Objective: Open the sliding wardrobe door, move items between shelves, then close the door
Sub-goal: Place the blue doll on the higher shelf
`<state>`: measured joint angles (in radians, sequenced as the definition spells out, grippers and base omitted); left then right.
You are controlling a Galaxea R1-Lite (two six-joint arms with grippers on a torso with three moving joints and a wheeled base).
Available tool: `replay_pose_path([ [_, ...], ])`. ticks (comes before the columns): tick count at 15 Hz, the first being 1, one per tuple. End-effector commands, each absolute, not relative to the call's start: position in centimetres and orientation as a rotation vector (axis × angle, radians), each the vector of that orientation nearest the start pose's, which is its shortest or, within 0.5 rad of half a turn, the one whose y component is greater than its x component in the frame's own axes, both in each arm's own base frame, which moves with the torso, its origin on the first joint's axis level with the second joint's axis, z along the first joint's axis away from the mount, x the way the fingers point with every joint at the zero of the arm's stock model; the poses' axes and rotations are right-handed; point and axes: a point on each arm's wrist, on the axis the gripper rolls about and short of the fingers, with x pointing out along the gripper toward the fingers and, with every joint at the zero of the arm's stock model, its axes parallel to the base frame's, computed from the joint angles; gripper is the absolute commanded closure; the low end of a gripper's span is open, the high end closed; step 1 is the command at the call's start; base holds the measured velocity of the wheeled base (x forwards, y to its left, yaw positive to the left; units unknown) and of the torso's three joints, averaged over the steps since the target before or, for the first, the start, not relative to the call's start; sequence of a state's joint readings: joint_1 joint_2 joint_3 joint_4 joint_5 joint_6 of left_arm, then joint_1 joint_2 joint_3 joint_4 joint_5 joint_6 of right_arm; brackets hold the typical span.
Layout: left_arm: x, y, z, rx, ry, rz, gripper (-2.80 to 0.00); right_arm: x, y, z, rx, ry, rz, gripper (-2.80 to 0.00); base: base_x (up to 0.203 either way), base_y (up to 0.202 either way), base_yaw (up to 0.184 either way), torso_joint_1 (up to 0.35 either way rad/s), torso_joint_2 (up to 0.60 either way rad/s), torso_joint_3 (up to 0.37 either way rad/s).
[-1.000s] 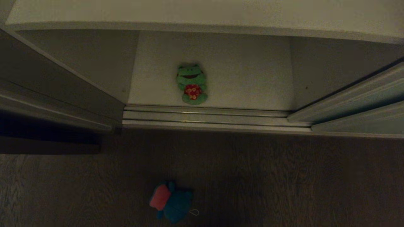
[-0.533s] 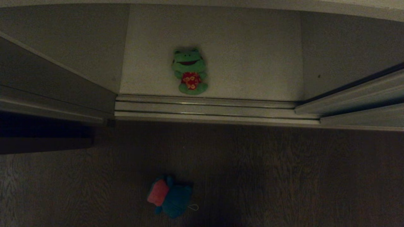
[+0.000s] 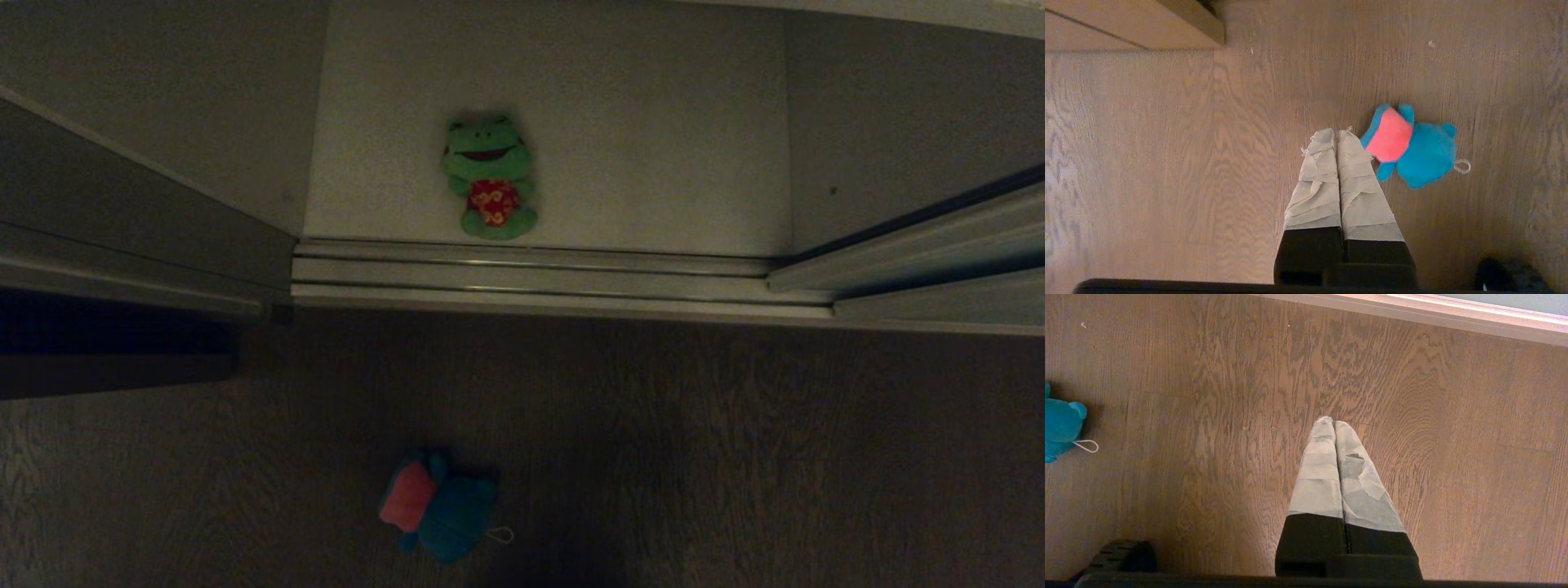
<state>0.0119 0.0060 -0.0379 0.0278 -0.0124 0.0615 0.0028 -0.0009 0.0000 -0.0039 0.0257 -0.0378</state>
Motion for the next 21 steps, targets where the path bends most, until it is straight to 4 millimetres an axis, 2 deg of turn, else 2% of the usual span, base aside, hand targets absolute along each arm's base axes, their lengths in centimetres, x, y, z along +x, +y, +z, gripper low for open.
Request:
replay_pose_path([
  [1, -3.2, -0.1, 11.1, 0.063, -0.035, -0.005, 0.00, -2.3, 0.1, 7.6, -0.038, -0.007, 0.029, 0.00, 0.000, 0.000, 0.000, 0.000, 0.00, 0.000],
  [3, -2.5, -0.1, 13.2, 0.052, 0.116, -0.027, 0.00, -2.3, 0.1, 7.6, -0.038, -0.008, 0.029, 0.00, 0.000, 0.000, 0.000, 0.000, 0.00, 0.000],
  [5, -0.6, -0.2, 14.4, 0.024, 0.280, -0.062, 0.00, -2.3, 0.1, 7.6, -0.038, -0.008, 0.029, 0.00, 0.000, 0.000, 0.000, 0.000, 0.00, 0.000],
  [10, 7.4, -0.5, 15.7, -0.043, 0.645, -0.229, 0.00, -2.3, 0.1, 7.6, -0.038, -0.008, 0.029, 0.00, 0.000, 0.000, 0.000, 0.000, 0.00, 0.000],
  [14, 14.7, -0.8, 15.0, -0.041, 0.732, -0.306, 0.00, -2.3, 0.1, 7.6, -0.038, -0.008, 0.029, 0.00, 0.000, 0.000, 0.000, 0.000, 0.00, 0.000],
  [17, 18.1, -1.7, 13.4, -0.021, 0.763, -0.364, 0.00, -2.3, 0.1, 7.6, -0.038, -0.008, 0.029, 0.00, 0.000, 0.000, 0.000, 0.000, 0.00, 0.000],
  [21, 21.6, -3.7, 11.2, -0.024, 0.864, -0.425, 0.00, -2.3, 0.1, 7.6, -0.038, -0.008, 0.029, 0.00, 0.000, 0.000, 0.000, 0.000, 0.00, 0.000],
])
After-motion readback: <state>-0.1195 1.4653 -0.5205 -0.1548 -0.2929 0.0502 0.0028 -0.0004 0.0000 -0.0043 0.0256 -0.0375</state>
